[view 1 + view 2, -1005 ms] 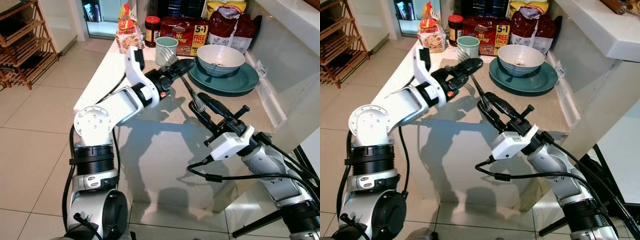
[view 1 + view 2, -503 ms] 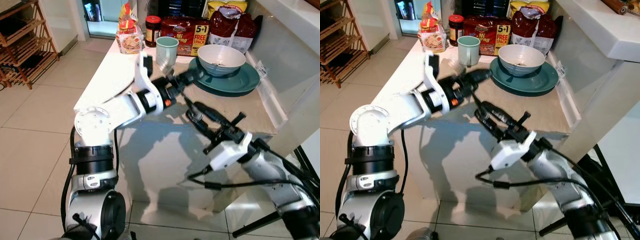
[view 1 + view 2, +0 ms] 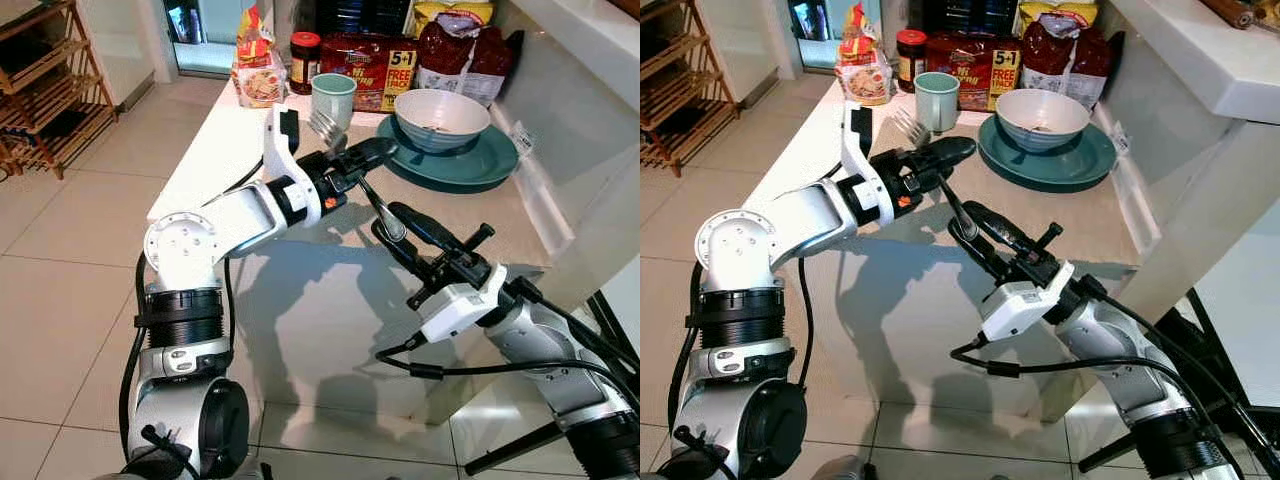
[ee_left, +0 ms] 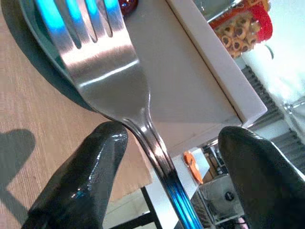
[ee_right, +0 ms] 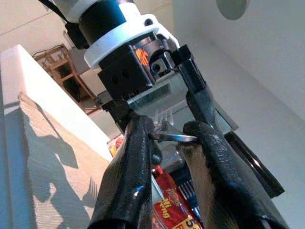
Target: Setting the table
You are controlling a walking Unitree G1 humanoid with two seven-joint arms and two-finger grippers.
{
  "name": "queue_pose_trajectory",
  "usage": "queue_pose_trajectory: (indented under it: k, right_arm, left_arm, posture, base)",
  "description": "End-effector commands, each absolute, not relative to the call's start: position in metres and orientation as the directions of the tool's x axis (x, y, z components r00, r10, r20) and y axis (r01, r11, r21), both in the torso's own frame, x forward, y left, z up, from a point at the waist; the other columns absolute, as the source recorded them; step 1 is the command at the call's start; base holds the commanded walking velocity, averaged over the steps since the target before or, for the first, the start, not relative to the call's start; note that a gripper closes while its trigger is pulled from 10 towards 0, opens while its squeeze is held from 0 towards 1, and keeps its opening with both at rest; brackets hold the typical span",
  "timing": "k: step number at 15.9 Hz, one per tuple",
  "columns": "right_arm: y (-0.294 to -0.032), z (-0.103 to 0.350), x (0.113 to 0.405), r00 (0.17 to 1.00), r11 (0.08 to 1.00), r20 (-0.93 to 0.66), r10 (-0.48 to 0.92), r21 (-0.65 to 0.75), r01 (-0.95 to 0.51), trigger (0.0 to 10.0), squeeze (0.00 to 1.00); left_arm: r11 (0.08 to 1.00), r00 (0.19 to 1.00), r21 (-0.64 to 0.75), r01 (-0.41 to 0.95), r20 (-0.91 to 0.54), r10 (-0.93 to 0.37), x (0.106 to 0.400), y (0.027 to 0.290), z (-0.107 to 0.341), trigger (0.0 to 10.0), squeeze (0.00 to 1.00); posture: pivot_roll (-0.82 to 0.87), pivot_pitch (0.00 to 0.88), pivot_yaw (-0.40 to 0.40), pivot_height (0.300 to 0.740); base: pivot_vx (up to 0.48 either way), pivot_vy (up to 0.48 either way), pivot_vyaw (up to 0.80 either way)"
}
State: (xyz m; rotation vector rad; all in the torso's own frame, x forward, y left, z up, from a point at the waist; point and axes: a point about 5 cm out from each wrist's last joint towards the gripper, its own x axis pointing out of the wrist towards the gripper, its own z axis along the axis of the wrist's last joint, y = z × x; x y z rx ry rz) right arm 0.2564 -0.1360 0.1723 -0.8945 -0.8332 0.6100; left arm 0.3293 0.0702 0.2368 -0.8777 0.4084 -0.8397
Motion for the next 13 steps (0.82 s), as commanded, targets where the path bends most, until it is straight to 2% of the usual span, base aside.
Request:
queue_pose_trajectory:
  k: [1, 2, 4, 5, 7, 9, 10, 12, 13]
  right_arm:
    - [-0.1416, 0.1783, 0.2560, 0.545, 0.500, 0.379, 0.748, -0.861, -0.088, 10.0, 0.00]
    - [-0.1421, 0.1783, 0.2562, 0.547, 0.500, 0.378, 0.747, -0.862, -0.087, 10.0, 0.00]
    - [-0.1431, 0.1785, 0.2569, 0.549, 0.498, 0.377, 0.747, -0.863, -0.085, 10.0, 0.00]
    - [-0.1434, 0.1788, 0.2573, 0.549, 0.497, 0.376, 0.746, -0.864, -0.084, 10.0, 0.00]
    - [-0.1439, 0.1794, 0.2582, 0.550, 0.492, 0.375, 0.746, -0.867, -0.077, 10.0, 0.00]
    - [-0.1422, 0.1794, 0.2593, 0.546, 0.481, 0.368, 0.752, -0.874, -0.074, 10.0, 0.00]
    - [-0.1416, 0.1797, 0.2592, 0.545, 0.480, 0.368, 0.753, -0.874, -0.073, 10.0, 0.00]
    - [-0.1413, 0.1796, 0.2592, 0.544, 0.478, 0.367, 0.754, -0.876, -0.071, 10.0, 0.00]
    - [-0.1416, 0.1799, 0.2597, 0.545, 0.474, 0.366, 0.755, -0.878, -0.066, 10.0, 0.00]
  left_arm:
    - [0.335, 0.601, -0.801, 0.496, 0.038, -0.798, 0.3298, 0.0685, 0.2447, 0.0, 0.00]
    - [0.335, 0.602, -0.801, 0.496, 0.040, -0.797, 0.3300, 0.0690, 0.2450, 0.0, 0.00]
    - [0.337, 0.606, -0.802, 0.494, 0.040, -0.795, 0.3308, 0.0702, 0.2449, 0.9, 0.00]
    - [0.338, 0.606, -0.802, 0.493, 0.038, -0.795, 0.3308, 0.0703, 0.2448, 0.9, 0.00]
    - [0.337, 0.604, -0.802, 0.493, 0.036, -0.796, 0.3304, 0.0702, 0.2444, 1.7, 0.00]
    - [0.340, 0.601, -0.803, 0.489, 0.028, -0.799, 0.3297, 0.0694, 0.2427, 2.0, 0.00]
    - [0.340, 0.600, -0.803, 0.490, 0.028, -0.800, 0.3294, 0.0692, 0.2429, 1.9, 0.00]
    - [0.338, 0.599, -0.804, 0.489, 0.028, -0.800, 0.3293, 0.0693, 0.2428, 1.0, 0.00]
    - [0.338, 0.600, -0.805, 0.487, 0.027, -0.800, 0.3295, 0.0692, 0.2427, 0.0, 0.00]
  posture:
    - [0.09, 0.000, -0.019, 0.740]
    - [0.09, 0.000, -0.019, 0.740]
    - [0.09, 0.000, -0.021, 0.740]
    - [0.09, 0.000, -0.020, 0.740]
    - [0.09, 0.000, -0.019, 0.740]
    - [0.09, 0.002, -0.017, 0.740]
    - [0.09, 0.003, -0.016, 0.740]
    - [0.09, 0.005, -0.017, 0.740]
    - [0.09, 0.006, -0.017, 0.740]
  base:
    - [0.000, 0.000, 0.00]
    - [0.000, 0.000, 0.00]
    - [0.000, 0.000, 0.00]
    - [0.000, 0.000, 0.00]
    - [0.000, 0.000, 0.00]
    - [0.000, 0.000, 0.00]
    - [0.000, 0.000, 0.00]
    - [0.000, 0.000, 0.00]
    - [0.000, 0.000, 0.00]
